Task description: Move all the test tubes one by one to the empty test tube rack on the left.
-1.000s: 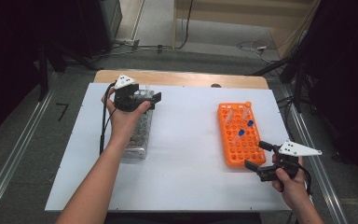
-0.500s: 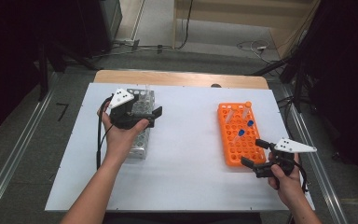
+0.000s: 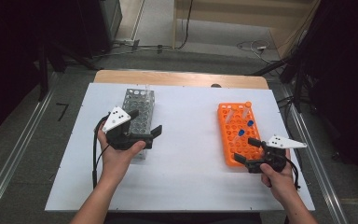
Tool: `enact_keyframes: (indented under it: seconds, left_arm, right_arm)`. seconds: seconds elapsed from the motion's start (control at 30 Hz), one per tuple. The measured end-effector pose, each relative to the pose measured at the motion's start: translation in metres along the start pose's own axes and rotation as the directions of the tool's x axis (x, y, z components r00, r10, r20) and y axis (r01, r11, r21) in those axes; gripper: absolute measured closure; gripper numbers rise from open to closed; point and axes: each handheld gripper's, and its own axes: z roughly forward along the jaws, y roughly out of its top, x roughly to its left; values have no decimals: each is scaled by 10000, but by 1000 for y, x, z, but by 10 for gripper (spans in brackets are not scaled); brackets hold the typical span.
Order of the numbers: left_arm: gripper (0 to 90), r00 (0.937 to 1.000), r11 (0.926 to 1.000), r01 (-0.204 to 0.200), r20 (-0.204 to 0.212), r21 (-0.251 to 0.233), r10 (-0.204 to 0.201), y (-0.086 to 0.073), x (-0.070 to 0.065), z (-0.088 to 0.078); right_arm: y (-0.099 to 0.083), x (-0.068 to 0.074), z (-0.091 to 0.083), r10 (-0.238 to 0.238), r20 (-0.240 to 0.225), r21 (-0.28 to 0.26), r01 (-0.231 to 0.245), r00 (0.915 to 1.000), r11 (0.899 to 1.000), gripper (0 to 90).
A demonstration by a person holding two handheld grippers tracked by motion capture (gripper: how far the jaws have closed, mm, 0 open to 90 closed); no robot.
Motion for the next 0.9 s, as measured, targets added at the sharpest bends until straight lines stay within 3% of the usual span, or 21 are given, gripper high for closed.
enact_keyframes:
  seconds: [0.07, 0.17, 0.3, 0.47, 0.9]
  left_arm:
    - [1, 10000, 10000, -56, 31, 45, 56, -2, -3, -2]
    - [1, 9999, 10000, -36, 112, 33, 35, -5, -7, -6]
    - [1, 9998, 9999, -4, 176, 143, 2, -11, -10, -9]
    - [2, 9998, 9997, 67, 166, 238, -71, -16, -10, -9]
    - [4, 9992, 9984, 37, 398, 564, -59, -23, -16, 1]
  right_arm:
    - [1, 0, 4, 99, 49, 39, -99, 9999, 9999, 67]
    - [4, 0, 10, 379, 533, 110, -385, 9979, 9992, 183]
    - [4, 0, 17, 748, 709, -177, -738, 9947, 9971, 318]
    - [1, 0, 27, 1174, 1367, -185, -1160, 9836, 9931, 460]
    - [-6, 5, 39, 838, 1820, 54, -862, 9797, 9963, 724]
